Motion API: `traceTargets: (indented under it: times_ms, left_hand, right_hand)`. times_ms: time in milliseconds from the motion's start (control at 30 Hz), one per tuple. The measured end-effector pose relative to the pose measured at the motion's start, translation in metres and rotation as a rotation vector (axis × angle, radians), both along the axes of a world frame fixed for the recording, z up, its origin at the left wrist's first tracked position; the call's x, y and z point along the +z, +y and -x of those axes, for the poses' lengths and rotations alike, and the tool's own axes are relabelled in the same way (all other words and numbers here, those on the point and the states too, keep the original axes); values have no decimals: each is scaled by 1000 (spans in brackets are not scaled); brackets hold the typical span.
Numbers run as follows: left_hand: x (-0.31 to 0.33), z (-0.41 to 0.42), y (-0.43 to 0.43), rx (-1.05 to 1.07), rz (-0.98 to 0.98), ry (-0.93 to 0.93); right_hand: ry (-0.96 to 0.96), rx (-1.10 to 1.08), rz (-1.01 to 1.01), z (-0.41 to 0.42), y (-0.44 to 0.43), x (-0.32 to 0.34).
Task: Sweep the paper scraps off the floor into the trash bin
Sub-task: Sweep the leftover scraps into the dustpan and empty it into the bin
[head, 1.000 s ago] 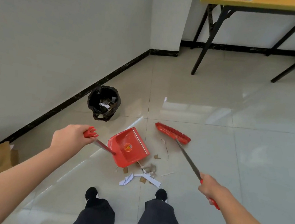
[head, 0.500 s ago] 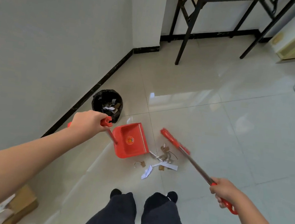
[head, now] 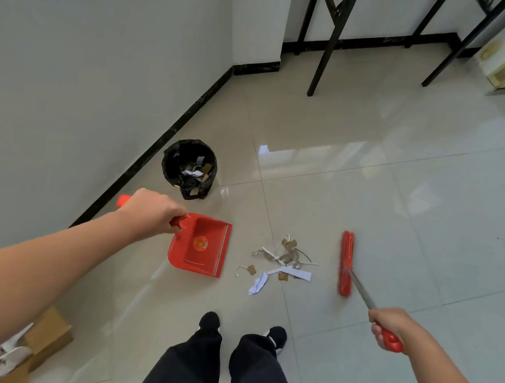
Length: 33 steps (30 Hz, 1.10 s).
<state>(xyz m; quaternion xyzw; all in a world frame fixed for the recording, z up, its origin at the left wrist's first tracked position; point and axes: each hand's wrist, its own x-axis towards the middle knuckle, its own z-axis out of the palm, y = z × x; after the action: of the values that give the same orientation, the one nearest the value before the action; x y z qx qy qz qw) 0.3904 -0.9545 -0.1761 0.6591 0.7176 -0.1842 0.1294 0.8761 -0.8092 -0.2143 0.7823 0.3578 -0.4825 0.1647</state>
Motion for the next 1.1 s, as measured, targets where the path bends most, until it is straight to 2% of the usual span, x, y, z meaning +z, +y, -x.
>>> traceTargets:
  times_ms: [100, 400, 700, 933, 1100]
  left_hand:
    - [-19, -6, 4, -53, 30, -14]
    - [-42, 5, -3, -69, -125, -92]
    - [-57, -24, -11, 30, -55, -152]
    - [-58, -17, -23, 97, -71, -176]
    - [-48, 5, -41, 213, -111, -227]
  right_hand:
    - [0, -19, 53, 26, -4, -6]
    - [55, 172, 139, 109, -62, -8]
    - [220, 211, 262, 189, -99, 22]
    - [290, 165, 327, 158, -92, 45]
    - [290, 157, 278, 127, -81, 78]
